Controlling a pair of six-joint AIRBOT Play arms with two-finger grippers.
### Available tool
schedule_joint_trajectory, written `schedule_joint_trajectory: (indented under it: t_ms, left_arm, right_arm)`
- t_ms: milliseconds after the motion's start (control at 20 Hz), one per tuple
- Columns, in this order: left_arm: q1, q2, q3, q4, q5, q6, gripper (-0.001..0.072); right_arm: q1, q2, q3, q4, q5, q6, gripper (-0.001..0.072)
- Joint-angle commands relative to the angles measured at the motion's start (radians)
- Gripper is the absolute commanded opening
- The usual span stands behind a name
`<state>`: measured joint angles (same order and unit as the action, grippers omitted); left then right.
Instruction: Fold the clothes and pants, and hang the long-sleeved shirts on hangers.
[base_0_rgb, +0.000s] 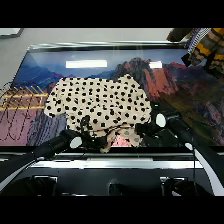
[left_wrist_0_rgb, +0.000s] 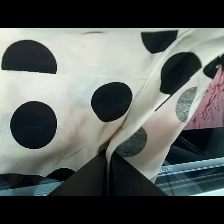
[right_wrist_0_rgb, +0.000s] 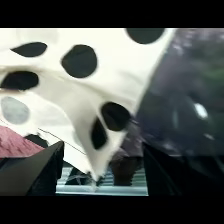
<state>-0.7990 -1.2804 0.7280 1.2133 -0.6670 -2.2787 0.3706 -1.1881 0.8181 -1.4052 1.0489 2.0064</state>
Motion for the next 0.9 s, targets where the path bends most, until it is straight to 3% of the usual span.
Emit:
schedule_joint_trajectory:
  t_ms: [0, 100, 200, 250, 350, 500, 700, 850]
  left_arm:
    - [0.001, 0.001, 0.001, -0.001, -0.006, 0.000, 0.0017]
    - [0.001, 0.001, 0.001, -0.001, -0.006, 0.000, 0.0017]
    - [0.001, 0.001, 0.001, -0.001, -0.006, 0.000, 0.0017]
    - [0.001, 0.001, 0.001, -0.001, -0.006, 0.000, 0.0017]
    - [0.001, 0.003, 0.002, 0.003, -0.010, 0.001, 0.0017]
    - [0.028, 0.006, 0.087, 0.171, -0.200, 0.011, 0.0015]
    - [0.113, 0.028, 0.383, 0.449, -0.484, 0.044, 0.0015]
    - [0.146, 0.056, 0.634, 0.497, -0.590, 0.108, 0.0015]
  right_arm:
    - [0.004, -0.060, -0.011, 0.126, -0.052, -0.081, 0.0540]
    - [0.003, -0.072, -0.011, 0.107, -0.057, -0.068, 0.0517]
    - [0.003, -0.089, -0.011, 0.070, -0.064, -0.046, 0.0408]
    - [0.003, -0.101, -0.011, 0.058, -0.074, -0.046, 0.0315]
    - [0.003, -0.109, -0.011, 0.050, -0.105, -0.047, 0.0024]
    - [0.003, -0.080, 0.065, 0.000, -0.049, -0.045, 0.0022]
    - [0.003, -0.011, 0.324, -0.101, 0.137, -0.077, 0.0022]
    - [0.003, 0.014, 0.556, -0.100, 0.302, -0.107, 0.0022]
